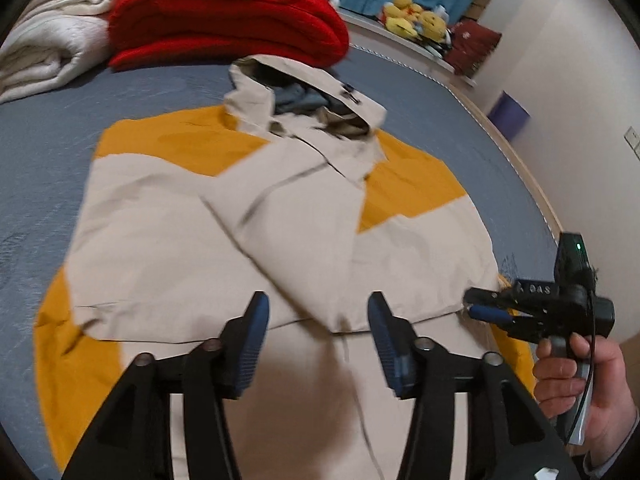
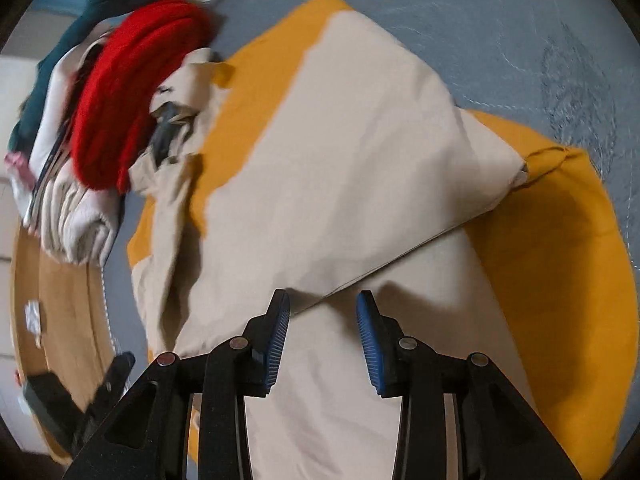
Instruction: Fold large clothes
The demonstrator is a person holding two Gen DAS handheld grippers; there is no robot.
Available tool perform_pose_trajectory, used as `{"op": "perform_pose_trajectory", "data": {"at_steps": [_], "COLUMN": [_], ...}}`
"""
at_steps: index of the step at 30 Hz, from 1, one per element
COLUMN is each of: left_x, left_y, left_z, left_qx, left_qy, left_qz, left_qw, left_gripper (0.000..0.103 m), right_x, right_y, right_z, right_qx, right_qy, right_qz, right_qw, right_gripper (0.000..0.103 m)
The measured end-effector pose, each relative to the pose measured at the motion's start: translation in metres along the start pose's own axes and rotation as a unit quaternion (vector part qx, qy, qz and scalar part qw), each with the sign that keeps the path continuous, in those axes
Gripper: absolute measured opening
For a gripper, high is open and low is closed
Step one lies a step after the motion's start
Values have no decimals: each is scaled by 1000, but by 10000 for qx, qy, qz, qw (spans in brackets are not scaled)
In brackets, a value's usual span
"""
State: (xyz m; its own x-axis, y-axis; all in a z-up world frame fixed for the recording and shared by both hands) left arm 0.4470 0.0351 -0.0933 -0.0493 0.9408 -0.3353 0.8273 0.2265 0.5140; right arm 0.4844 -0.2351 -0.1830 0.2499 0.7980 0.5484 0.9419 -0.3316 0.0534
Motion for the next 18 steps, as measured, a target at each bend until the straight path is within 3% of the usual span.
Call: {"op": "perform_pose_trajectory", "data": {"at_steps": [4, 6, 10, 16, 18], "left_x": [-2, 3, 19, 56, 68], "left_y": [-4, -6, -13, 11, 13], "left_z": [31, 46, 74, 30, 20], "left_qx": [180, 297, 537, -288, -372], "left_qy": [258, 432, 809, 893, 867], "left_qz": [-217, -383, -604, -1303, -1614], "left_qw": [9993, 9979, 9934, 9870, 9824], "left_gripper": [55, 55, 55, 58, 57], "right_x": [-2, -7, -15, -23, -23], "right_y": [6, 7, 8, 12, 12], "right_z": [12, 18, 21, 29, 30], "right_qx": [-38, -86, -138, 103, 111], "right_qy": [23, -36, -84, -131, -159], "right_qz": [72, 148, 331, 424, 378], "right_qw": [10000, 9998, 9993, 9990, 9991], "right_gripper": [32, 12, 5, 3, 3]}}
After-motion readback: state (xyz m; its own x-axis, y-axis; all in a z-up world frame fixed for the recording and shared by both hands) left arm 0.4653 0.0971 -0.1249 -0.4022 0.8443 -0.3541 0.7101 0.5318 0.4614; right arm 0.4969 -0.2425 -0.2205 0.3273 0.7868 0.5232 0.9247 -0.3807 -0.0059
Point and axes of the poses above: each gripper's, at about its wrist camera, not at the fingertips, and z roughly the way its jaws point, x to its left, y to its top, the point moved 5 cm from there along z, roughly the way its jaws point, and after that the axes turned 2 degrees about -z, right-handed, at the moved point
